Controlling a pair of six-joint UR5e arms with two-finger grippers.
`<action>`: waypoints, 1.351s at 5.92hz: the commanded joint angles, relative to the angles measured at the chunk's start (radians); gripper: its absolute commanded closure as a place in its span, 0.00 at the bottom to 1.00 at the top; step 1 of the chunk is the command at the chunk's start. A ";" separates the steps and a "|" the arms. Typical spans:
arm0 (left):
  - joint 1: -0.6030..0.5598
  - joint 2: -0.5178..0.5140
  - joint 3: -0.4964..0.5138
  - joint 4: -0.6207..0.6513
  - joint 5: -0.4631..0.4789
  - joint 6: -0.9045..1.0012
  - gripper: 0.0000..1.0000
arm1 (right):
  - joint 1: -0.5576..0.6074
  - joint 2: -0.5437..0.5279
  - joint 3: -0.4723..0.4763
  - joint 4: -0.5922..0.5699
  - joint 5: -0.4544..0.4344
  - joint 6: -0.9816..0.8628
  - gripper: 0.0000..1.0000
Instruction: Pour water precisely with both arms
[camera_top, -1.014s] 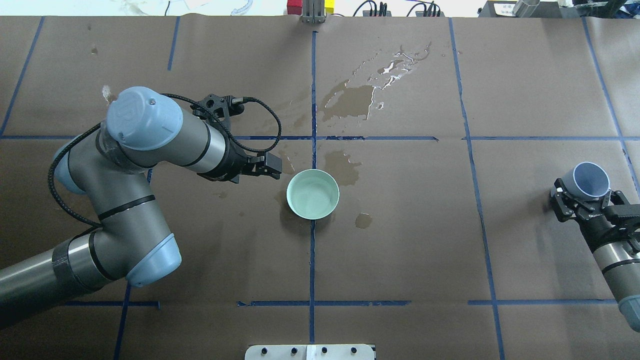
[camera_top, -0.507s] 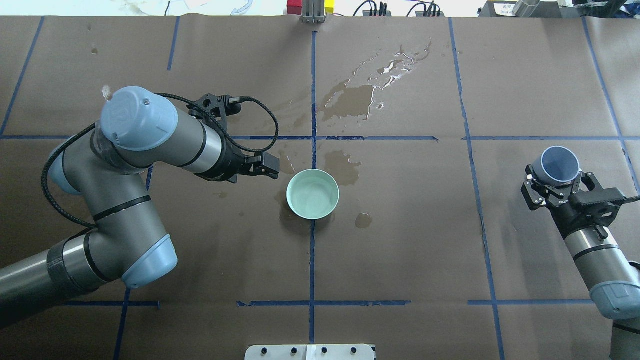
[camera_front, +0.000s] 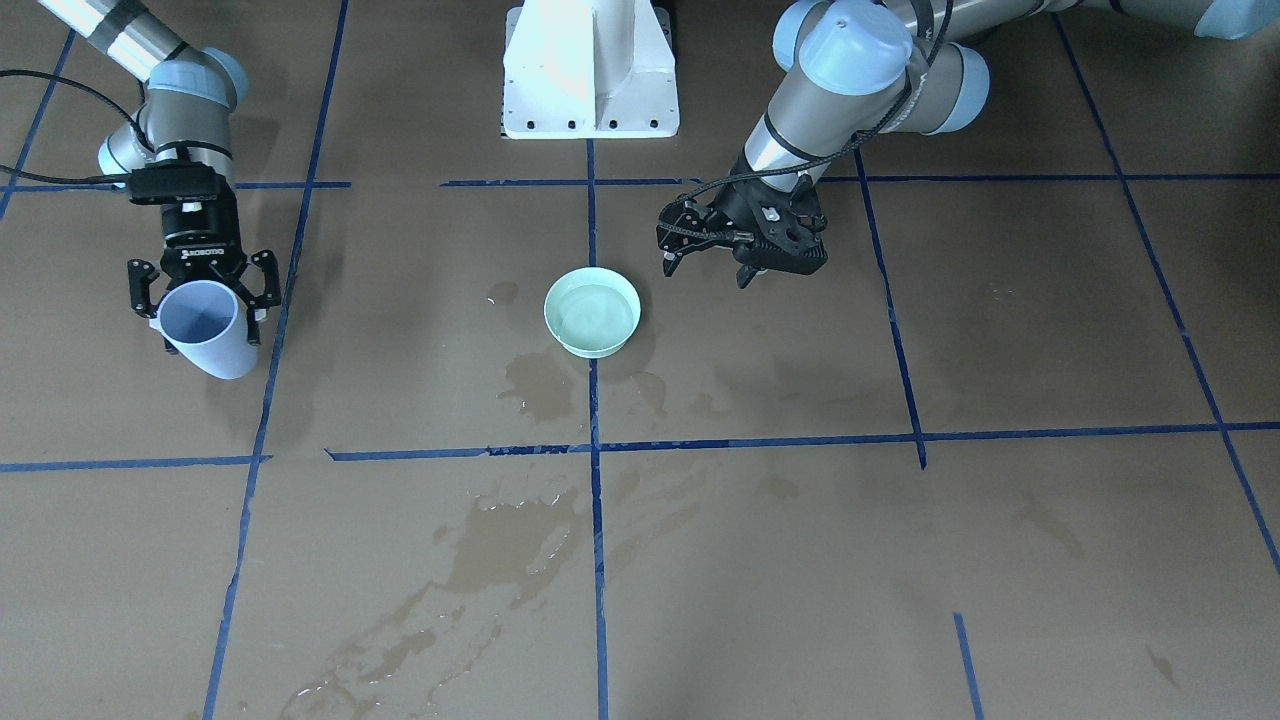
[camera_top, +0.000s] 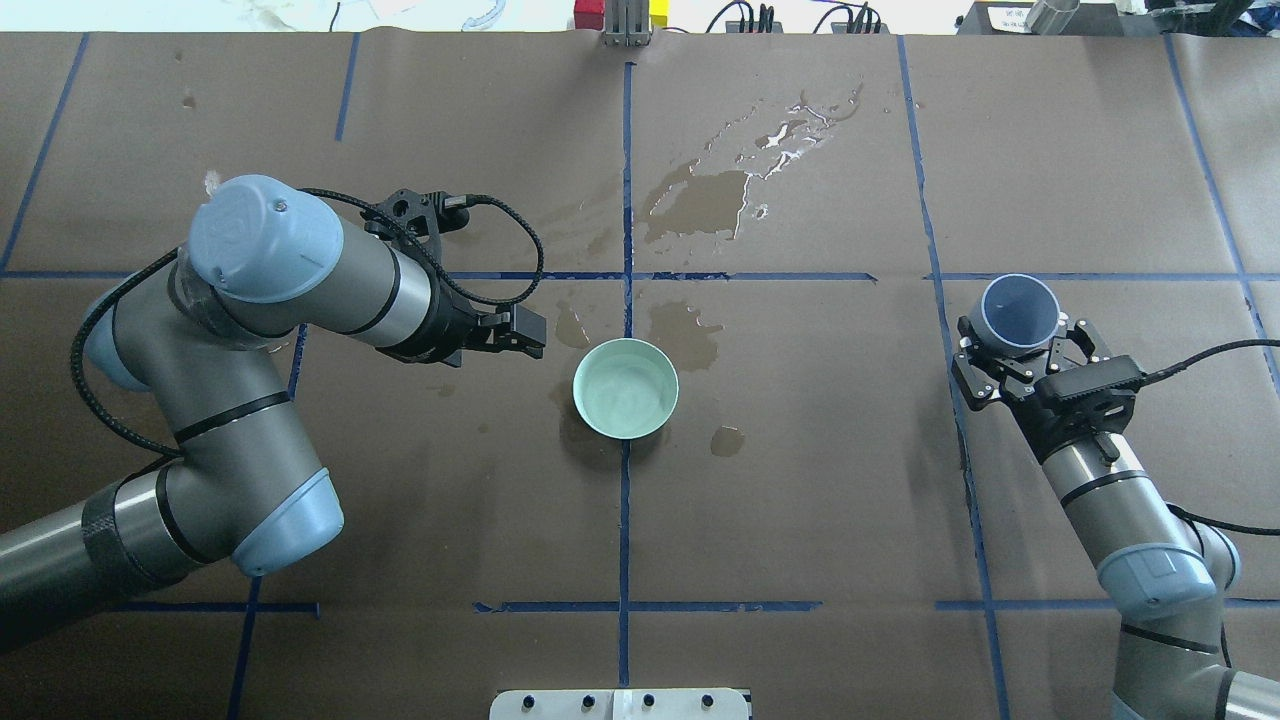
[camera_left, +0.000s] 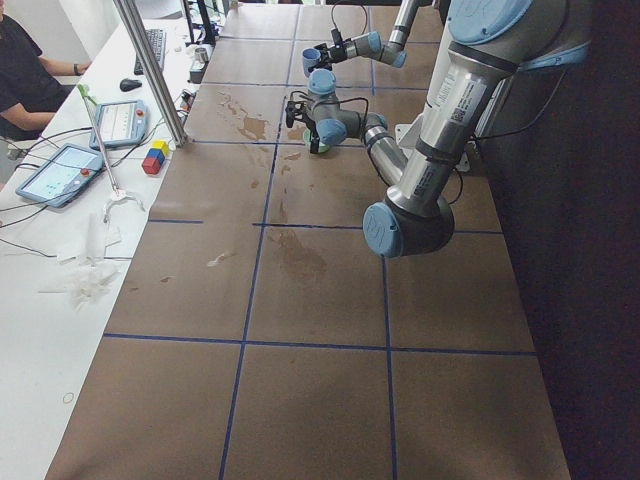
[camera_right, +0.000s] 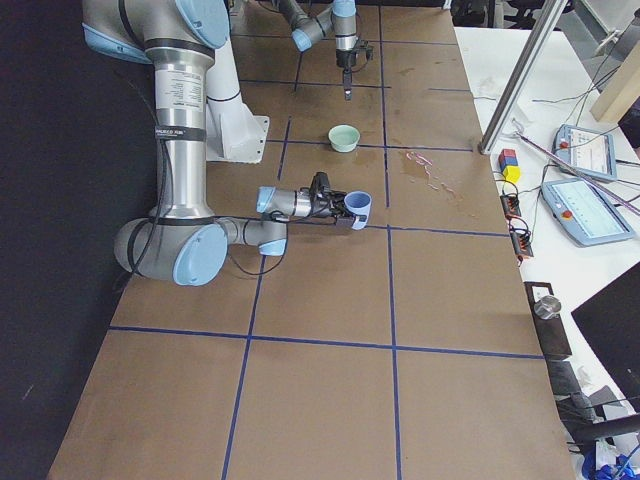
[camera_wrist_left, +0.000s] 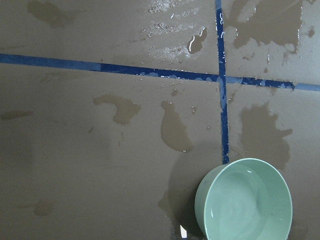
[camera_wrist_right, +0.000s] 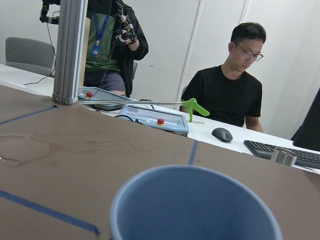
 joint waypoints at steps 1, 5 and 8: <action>-0.007 0.018 -0.001 -0.002 0.000 0.000 0.00 | -0.001 0.175 0.002 -0.132 -0.006 -0.066 0.68; -0.010 0.035 -0.004 -0.005 0.012 0.000 0.00 | -0.075 0.350 -0.004 -0.325 -0.008 -0.068 0.77; -0.008 0.086 -0.053 -0.007 0.052 0.000 0.00 | -0.113 0.400 0.003 -0.414 -0.003 -0.075 0.86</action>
